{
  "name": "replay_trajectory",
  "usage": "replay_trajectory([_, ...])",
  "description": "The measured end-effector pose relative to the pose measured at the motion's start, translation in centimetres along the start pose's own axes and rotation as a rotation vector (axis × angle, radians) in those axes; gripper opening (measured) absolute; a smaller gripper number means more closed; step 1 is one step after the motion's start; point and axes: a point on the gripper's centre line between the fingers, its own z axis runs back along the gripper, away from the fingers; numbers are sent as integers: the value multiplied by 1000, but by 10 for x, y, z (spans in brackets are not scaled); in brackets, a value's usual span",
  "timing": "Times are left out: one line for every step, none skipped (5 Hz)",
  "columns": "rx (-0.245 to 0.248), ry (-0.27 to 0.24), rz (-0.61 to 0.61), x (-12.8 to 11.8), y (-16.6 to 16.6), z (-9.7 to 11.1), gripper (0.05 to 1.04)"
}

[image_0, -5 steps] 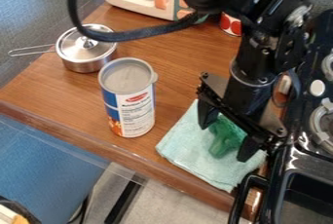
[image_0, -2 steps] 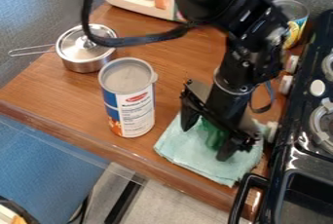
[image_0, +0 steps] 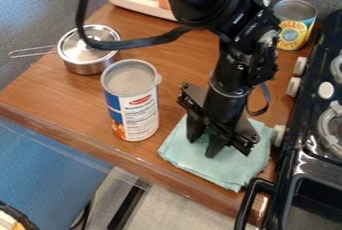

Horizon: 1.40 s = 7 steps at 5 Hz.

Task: Move the green broccoli off the cloth

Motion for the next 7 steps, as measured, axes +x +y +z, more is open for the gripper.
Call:
replay_trajectory([15,0,-9,-2,4,8,282])
replay_trajectory([-21,-83,30,5,15,40,282])
replay_trajectory([-52,-189,99,13,39,85,282])
replay_trajectory([-29,-234,226,3,84,113,282])
replay_trajectory([-28,-168,405,-21,132,107,282])
replay_trajectory([11,-88,479,-43,170,89,282])
replay_trajectory([9,-11,564,-63,198,66,282])
